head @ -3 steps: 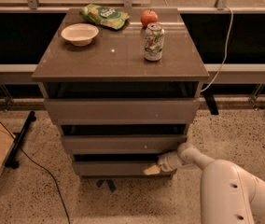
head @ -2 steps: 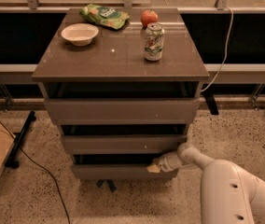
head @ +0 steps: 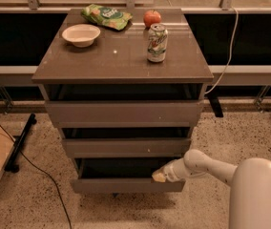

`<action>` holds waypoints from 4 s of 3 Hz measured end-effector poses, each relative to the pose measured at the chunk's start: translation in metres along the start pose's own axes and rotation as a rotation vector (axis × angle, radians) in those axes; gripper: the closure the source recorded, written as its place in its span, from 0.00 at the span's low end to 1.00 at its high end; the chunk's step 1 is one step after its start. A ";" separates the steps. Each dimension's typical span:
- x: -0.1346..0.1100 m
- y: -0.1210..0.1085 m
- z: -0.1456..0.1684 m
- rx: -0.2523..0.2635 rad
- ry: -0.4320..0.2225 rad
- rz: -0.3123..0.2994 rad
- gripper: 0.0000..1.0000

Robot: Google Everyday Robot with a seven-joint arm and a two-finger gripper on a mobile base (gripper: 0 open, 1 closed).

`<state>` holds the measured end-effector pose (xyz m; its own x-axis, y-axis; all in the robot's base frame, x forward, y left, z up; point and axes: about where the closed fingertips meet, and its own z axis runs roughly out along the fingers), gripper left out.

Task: Open bottom drawer

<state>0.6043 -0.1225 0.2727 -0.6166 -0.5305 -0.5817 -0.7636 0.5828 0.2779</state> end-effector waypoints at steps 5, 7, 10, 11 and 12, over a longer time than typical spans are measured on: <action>0.016 -0.004 0.033 0.049 0.156 -0.141 0.00; 0.041 -0.021 0.062 0.002 0.199 -0.096 0.00; 0.072 0.008 0.074 -0.098 0.287 -0.088 0.62; 0.072 0.008 0.074 -0.098 0.287 -0.088 0.59; 0.090 0.033 0.068 -0.114 0.265 -0.024 0.35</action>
Offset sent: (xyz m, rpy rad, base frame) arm -0.0363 0.0152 -0.0027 0.0017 0.0480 0.0472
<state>0.5371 -0.1089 0.1773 -0.6150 -0.6944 -0.3736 -0.7861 0.5029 0.3594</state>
